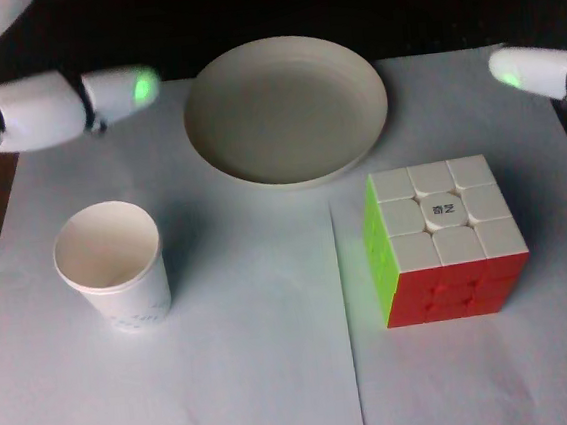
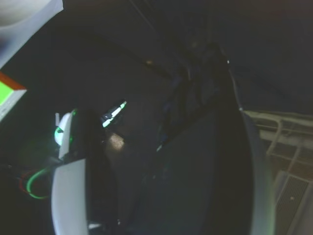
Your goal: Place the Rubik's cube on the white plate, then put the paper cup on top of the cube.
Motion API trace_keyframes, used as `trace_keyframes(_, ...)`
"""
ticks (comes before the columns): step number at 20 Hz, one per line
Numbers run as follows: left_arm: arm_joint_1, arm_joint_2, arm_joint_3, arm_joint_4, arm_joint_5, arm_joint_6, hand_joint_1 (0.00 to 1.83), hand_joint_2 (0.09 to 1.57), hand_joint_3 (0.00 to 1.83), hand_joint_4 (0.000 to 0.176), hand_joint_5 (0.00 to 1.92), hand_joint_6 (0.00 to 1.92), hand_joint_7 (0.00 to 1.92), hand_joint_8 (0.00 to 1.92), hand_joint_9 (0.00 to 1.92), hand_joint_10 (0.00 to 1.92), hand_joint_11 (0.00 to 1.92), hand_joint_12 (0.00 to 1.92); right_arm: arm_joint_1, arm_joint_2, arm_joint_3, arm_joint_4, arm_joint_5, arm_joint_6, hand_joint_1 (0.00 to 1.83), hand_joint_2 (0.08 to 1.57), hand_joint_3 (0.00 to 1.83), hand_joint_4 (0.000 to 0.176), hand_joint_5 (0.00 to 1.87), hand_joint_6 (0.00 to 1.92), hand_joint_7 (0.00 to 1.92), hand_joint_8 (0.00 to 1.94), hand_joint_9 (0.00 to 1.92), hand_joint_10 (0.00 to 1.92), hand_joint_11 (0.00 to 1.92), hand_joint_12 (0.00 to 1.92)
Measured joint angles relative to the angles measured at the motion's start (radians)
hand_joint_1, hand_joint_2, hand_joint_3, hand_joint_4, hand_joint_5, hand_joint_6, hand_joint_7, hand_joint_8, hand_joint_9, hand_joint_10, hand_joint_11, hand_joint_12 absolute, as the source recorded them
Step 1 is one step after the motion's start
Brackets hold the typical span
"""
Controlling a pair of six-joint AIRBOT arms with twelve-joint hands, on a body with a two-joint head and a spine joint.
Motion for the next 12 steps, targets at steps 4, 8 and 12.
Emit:
trace_keyframes(4,-0.006,-0.005,0.000,0.002,0.000,0.000,0.00,1.25,0.01,0.090,0.00,0.00,0.00,0.00,0.00,0.00,0.00,0.00,0.000,0.000,0.000,-0.002,-0.003,0.000,0.09,1.30,0.01,0.000,0.00,0.00,0.00,0.00,0.00,0.00,0.00,0.00)
trace_keyframes(8,-0.006,-0.005,0.000,0.000,0.003,0.000,0.00,1.26,0.01,0.102,0.00,0.00,0.00,0.00,0.00,0.00,0.00,0.00,0.000,0.000,-0.008,-0.013,-0.003,0.021,0.21,1.29,0.00,0.061,0.00,0.00,0.00,0.00,0.02,0.01,0.00,0.92)
trace_keyframes(12,-0.006,-0.005,0.003,-0.008,0.003,0.000,0.00,1.26,0.01,0.128,0.00,0.00,0.00,0.00,0.00,0.00,0.00,0.00,-0.026,0.000,0.010,-0.134,0.006,0.279,0.43,1.10,0.00,0.029,0.00,0.00,0.00,0.00,0.04,0.02,0.00,0.45)
